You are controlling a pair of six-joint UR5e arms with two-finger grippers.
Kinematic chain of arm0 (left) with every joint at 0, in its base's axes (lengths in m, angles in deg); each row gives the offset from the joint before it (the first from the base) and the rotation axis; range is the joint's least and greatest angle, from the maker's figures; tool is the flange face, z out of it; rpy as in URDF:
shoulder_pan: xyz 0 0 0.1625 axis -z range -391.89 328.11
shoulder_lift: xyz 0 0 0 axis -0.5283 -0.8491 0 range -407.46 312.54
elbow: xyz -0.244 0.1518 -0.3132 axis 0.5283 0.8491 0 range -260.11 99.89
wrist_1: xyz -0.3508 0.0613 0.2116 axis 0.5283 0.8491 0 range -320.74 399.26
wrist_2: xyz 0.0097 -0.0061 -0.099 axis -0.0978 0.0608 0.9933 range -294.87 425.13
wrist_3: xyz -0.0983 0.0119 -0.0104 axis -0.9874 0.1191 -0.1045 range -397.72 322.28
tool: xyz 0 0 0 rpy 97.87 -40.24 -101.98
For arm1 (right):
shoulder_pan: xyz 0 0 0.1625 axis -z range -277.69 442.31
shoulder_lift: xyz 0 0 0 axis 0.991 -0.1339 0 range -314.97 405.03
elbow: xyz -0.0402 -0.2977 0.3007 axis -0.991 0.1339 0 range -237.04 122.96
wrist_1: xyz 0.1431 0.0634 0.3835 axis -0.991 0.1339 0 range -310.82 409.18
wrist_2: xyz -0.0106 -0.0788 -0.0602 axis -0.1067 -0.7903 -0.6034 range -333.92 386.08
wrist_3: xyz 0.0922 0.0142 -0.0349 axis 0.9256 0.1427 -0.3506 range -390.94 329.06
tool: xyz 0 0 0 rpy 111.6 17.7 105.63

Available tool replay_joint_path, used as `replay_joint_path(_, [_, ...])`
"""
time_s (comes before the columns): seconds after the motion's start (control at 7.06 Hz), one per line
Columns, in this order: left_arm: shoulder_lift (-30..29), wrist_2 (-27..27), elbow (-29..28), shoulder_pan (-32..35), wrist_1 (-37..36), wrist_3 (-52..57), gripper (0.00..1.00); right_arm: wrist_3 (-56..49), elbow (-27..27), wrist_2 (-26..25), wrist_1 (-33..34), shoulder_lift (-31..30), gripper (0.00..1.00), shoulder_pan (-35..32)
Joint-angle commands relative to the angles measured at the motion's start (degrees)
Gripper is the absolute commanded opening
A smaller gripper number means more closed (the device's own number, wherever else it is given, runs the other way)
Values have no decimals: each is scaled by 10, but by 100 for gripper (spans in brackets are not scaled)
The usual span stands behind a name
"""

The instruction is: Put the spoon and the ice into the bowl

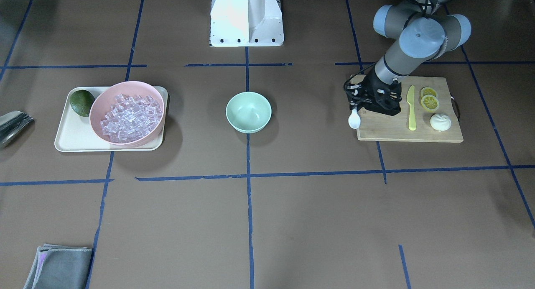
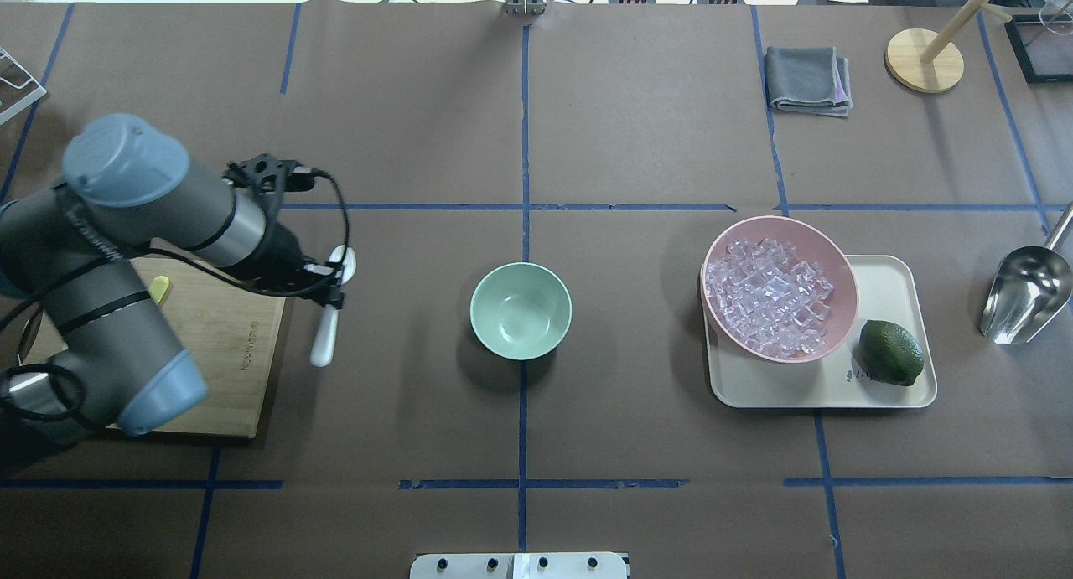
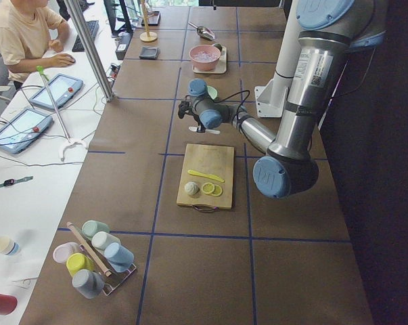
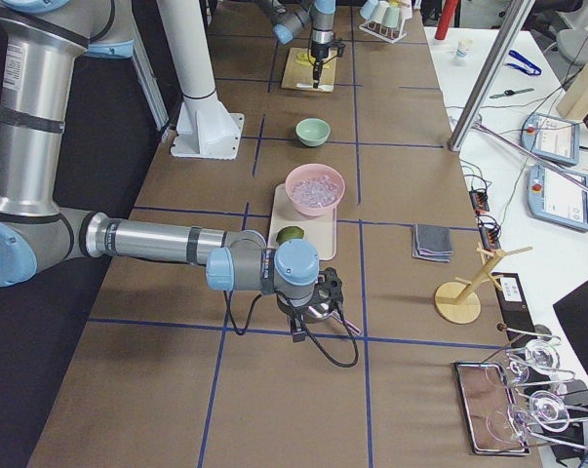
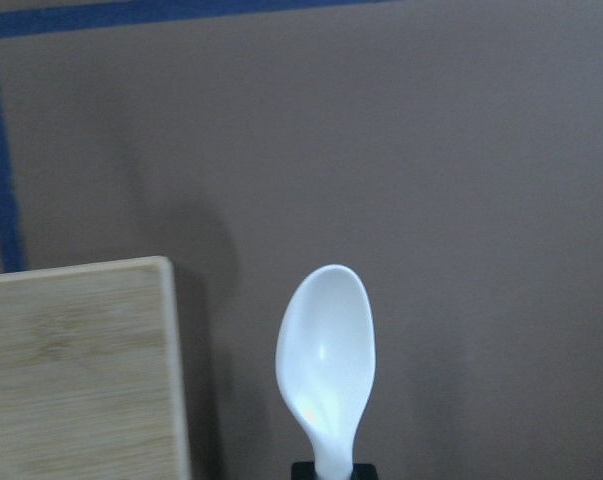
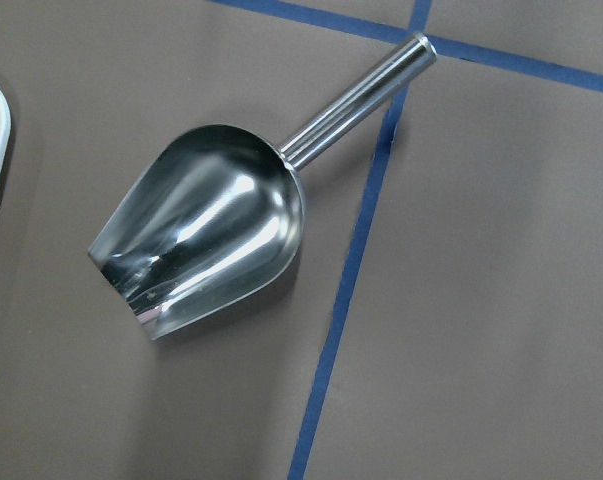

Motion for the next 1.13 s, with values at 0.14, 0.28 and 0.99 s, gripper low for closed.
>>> replay_joint_path(0.14, [-159,-36,-87,-84,3,-123,0,1,-3,17,0,0,100,0])
replay_joint_path(0.28, [-176,-68,-109,-100,8,-123,5,1,-2,26,0,0,100,0])
replay_joint_path(0.99, [-172,-79,-92,-85,7,-119,88,34,-5,51,-2,3,100,0])
